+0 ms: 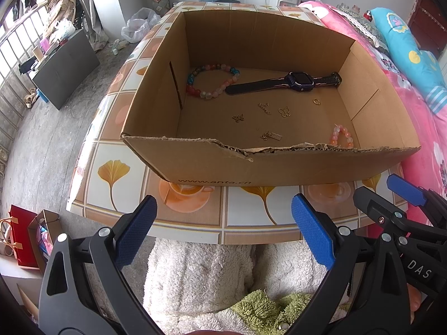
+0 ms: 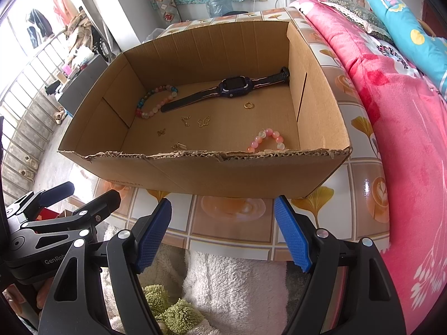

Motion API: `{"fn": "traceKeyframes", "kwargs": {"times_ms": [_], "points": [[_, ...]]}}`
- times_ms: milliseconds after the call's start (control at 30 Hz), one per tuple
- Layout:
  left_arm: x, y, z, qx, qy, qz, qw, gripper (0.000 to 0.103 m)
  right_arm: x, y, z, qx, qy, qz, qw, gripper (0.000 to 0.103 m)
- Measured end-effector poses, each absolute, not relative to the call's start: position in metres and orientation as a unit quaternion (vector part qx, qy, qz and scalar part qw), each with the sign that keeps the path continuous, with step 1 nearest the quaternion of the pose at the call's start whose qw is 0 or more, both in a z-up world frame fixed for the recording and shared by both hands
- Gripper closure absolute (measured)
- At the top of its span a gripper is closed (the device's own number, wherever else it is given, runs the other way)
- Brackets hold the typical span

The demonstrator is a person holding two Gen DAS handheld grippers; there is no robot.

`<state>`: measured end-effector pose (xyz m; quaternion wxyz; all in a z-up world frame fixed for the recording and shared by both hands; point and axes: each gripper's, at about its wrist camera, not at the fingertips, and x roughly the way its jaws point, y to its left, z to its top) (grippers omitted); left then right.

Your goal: Organize jewelry

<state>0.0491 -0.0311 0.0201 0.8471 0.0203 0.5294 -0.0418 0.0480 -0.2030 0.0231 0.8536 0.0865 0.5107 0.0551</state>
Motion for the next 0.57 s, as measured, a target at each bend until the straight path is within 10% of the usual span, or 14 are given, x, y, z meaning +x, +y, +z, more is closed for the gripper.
{"fn": "traceKeyframes", "kwargs": {"times_ms": [567], "points": [[0.0505,-0.0297,0.0172,0.017,0.534,-0.041,0.844,0.010,0.0473,-0.2028,0.0220,0.087,0.512,0.055,0.853,0.029]]}}
